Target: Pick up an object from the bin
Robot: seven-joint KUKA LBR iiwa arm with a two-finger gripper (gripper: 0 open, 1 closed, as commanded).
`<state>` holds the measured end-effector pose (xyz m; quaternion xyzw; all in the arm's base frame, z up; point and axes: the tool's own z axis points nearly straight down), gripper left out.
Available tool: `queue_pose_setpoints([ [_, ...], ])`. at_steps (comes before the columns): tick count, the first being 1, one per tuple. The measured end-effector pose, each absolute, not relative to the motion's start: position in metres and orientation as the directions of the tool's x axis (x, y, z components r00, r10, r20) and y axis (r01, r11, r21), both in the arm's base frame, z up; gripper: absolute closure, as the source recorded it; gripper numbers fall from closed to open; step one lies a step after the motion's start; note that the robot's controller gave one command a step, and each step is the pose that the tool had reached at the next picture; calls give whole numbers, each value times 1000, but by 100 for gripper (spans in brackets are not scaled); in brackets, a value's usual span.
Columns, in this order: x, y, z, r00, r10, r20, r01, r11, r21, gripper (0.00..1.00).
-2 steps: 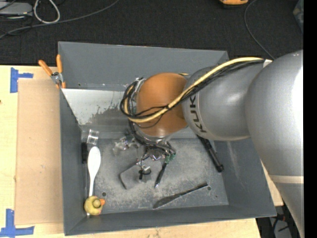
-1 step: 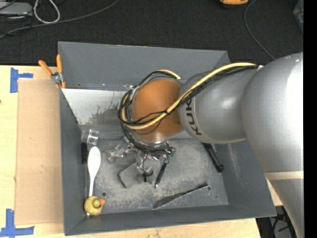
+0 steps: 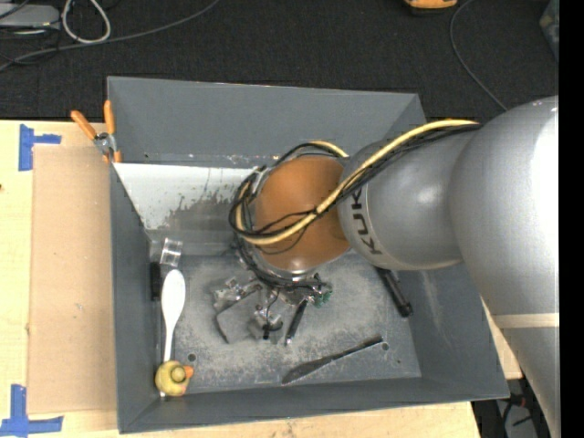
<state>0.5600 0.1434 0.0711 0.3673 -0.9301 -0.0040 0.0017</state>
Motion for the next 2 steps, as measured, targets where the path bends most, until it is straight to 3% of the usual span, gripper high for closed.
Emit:
queue_pose_setpoints([
  [2,560,143,75,-731,-682,1,-682,731,10,100],
])
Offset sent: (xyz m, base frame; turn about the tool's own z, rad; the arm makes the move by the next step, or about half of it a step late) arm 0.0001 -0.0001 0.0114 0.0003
